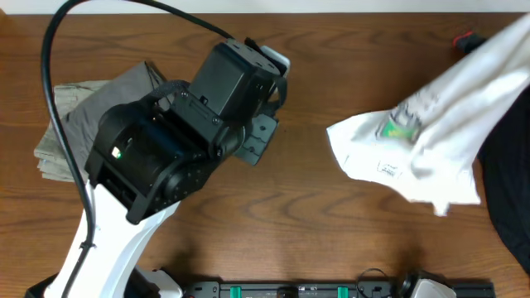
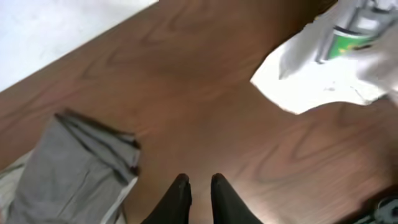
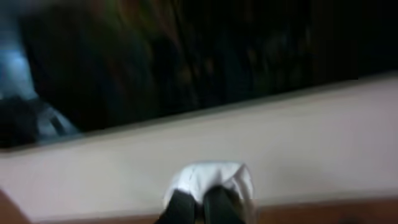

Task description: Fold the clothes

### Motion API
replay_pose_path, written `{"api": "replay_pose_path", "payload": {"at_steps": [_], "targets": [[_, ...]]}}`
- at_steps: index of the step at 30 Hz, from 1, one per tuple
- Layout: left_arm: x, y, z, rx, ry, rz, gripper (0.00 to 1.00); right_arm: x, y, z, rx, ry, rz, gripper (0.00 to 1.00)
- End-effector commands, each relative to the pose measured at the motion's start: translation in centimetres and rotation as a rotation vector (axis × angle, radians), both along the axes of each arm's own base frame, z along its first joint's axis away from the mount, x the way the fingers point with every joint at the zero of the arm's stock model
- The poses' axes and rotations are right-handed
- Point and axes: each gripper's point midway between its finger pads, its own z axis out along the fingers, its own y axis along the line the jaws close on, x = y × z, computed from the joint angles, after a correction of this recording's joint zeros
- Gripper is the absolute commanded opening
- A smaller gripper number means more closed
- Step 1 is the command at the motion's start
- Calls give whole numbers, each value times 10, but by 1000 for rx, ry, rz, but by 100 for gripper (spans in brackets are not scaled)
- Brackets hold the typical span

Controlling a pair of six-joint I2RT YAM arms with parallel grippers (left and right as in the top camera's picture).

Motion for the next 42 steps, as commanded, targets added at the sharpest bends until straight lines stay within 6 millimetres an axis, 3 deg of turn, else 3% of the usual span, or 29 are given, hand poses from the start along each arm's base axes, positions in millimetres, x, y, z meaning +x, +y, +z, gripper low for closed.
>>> {"api": "replay_pose_path", "payload": {"at_steps": [1,4,7,15,19,24,32,36,42], "targets": [[-12,-18,11,-109,19,-75,17,-19,8,38,99,-116,42,1],[-18,-36,15,-185,52,-147,24,-29,12,66,109,-222,61,1],[-23,-54,11,-229,103,-207,27,-35,14,79,134,-270,75,1],[-25,-112,-35,-264,338,-375,27,-41,11,95,163,-339,68,1],[-23,-136,-53,-254,378,-415,28,-36,5,94,174,-337,42,1],[-38,-163,-55,-248,357,-504,30,-25,-12,91,205,-332,-32,1],[-66,-198,-54,-258,336,-617,33,-16,-67,57,319,-234,-331,1],[-75,-218,-74,-232,373,-651,33,-17,-74,53,330,-228,-376,1],[-107,-261,-101,-240,444,-812,33,-22,-86,49,350,-226,-450,1]]}}
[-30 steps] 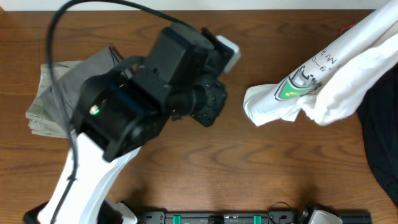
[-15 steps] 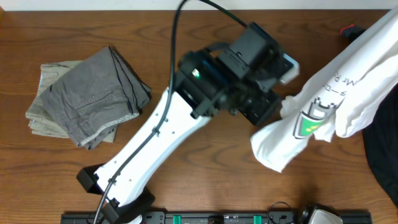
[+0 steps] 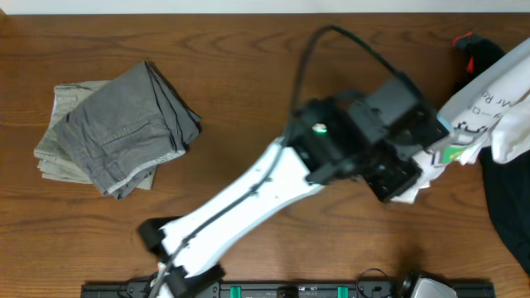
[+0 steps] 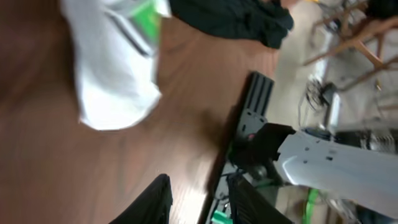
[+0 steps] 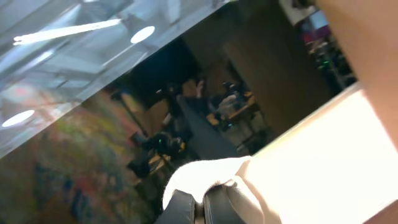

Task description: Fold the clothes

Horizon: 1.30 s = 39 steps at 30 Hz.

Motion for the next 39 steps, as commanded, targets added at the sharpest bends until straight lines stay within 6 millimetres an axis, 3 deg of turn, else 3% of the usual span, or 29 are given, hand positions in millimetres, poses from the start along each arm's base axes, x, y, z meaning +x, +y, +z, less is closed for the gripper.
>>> {"api": "replay_pose_path", "payload": {"at_steps": [1,6,13,21,29,34,39], "targets": [[-23,-22,-16,-11,32,-122,33,-14,-15,7,25,-25,-98,1],[-27,-28,-19,-20,3,-166,34,-13,-21,-8,49,33,-123,1],[-14,-20,-15,-28,20,-142,34,3,-1,-25,60,103,13,1],[-34,-31,-8,-88,14,-243,33,-1,2,14,161,-97,68,1],[-51,-42,8,-192,13,-356,33,1,11,29,226,-182,148,1],[-58,-56,16,-265,-36,-415,33,-1,35,46,226,-241,274,1],[-51,-69,3,-260,-61,-412,33,0,57,49,206,-236,370,1]]}}
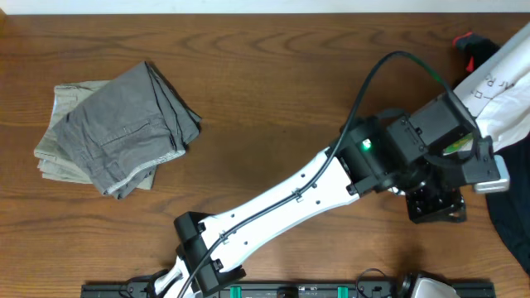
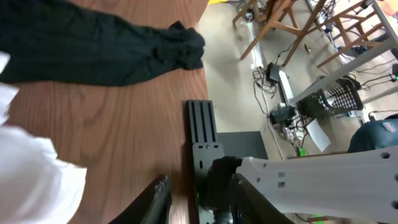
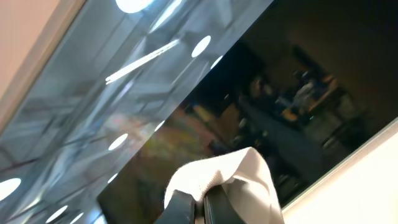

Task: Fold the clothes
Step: 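Grasp the hanging T-shirt with the left gripper beside the right gripper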

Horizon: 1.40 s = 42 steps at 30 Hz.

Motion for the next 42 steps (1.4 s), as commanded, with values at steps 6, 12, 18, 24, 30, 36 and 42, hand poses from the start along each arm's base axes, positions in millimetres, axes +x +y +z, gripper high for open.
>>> {"api": "replay_pose_path", "payload": {"at_steps": [6,12,18,24,30,36,42], "targets": [[25,-20,-35,40,-85,49,33,-16,45,21,-75,-73,204,1],[66,-20,-45,73,-196,182,33,-30,53,26,-103,-92,222,1],[104,-11,-43,76,-186,297,33,-47,58,34,-154,-122,198,1],[132,3,-48,122,-196,417,33,-49,58,34,-167,-122,189,1],[158,13,-52,175,-266,563,33,-49,58,34,-174,-121,185,1],[172,18,-50,186,-318,636,33,-49,58,34,-186,-122,177,1],[178,10,-40,132,-333,647,32,-48,58,33,-199,-121,170,1]]}}
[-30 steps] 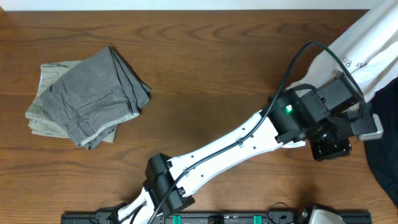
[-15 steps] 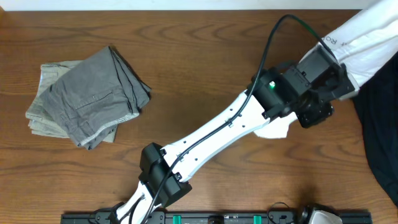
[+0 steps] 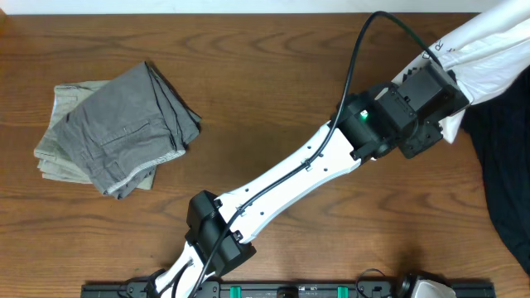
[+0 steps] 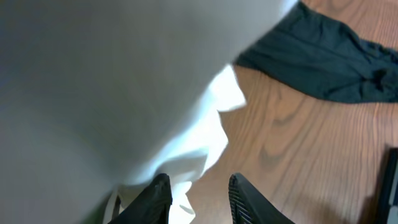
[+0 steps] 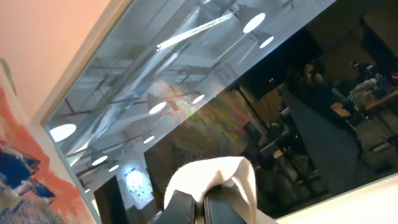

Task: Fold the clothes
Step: 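Grasp the hanging T-shirt with the left gripper beside the right gripper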

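Note:
A white printed garment hangs lifted at the table's far right corner, running out of the overhead view. My right gripper is shut on a fold of this white cloth, its camera tilted up at the room. My left arm stretches across the table; its gripper is open right at the garment's hanging lower edge, with one finger against the cloth. In the overhead view the left fingers are hidden under the wrist. Folded grey trousers lie at the left.
A dark garment lies heaped along the right edge of the table, also seen as a dark green heap in the left wrist view. The wooden table stretches bare between the grey pile and the left wrist.
The left wrist moved from the table's right front toward the far right corner, now against the white garment's lower edge. The right gripper holds the garment higher and farther right.
The left gripper was shut near the folded grey pile while the right held the white garment draped on the table. Then the left arm reached across, open, under the lifted garment. It passed beyond it toward the table edge, and now stands at the garment's hem.

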### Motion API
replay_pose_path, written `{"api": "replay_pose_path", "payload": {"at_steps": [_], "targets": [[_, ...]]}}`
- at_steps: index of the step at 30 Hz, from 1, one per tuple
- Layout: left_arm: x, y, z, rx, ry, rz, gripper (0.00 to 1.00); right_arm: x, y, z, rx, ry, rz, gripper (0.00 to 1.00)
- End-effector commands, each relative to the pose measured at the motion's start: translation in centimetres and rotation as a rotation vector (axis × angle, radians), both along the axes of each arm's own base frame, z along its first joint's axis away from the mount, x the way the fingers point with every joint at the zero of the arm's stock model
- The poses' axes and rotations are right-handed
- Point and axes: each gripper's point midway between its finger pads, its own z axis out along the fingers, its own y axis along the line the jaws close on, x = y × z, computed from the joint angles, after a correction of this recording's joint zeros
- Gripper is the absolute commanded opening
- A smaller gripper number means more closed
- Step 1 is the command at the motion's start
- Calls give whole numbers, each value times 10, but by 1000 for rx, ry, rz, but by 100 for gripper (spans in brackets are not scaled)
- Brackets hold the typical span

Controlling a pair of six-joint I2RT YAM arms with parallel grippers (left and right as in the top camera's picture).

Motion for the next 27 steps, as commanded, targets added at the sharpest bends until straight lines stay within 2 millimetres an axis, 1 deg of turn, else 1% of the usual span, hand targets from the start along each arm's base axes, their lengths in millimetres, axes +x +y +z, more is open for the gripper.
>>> {"api": "replay_pose_path", "payload": {"at_steps": [1,3,4,5,8,12,14,17,23,25,27], "targets": [[5,3,9,-12,-21,29,27,-10,6,9,-33,-34,-3,1],[4,3,9,-12,-18,26,20,-9,5,8,-31,-31,-6,1],[3,2,9,-15,-15,22,19,-7,5,7,-30,-28,-6,1],[2,2,9,-18,-10,16,13,-7,4,7,-30,-27,-6,1],[-1,0,8,-22,3,2,6,-5,3,7,-28,-26,-15,2],[-2,2,8,-15,6,2,6,-3,0,6,-33,-26,-34,2],[-4,5,14,-20,3,2,6,-1,-1,5,-46,-23,-44,3],[-7,11,28,-36,-7,2,6,4,-7,0,-37,-1,-70,3],[-23,39,71,-70,-30,4,6,19,-15,-9,-32,38,-99,3],[-26,46,81,-79,-39,3,6,23,-16,-11,-29,46,-99,3],[-28,49,87,-84,-46,1,6,27,-18,-13,-26,52,-101,3]]}}
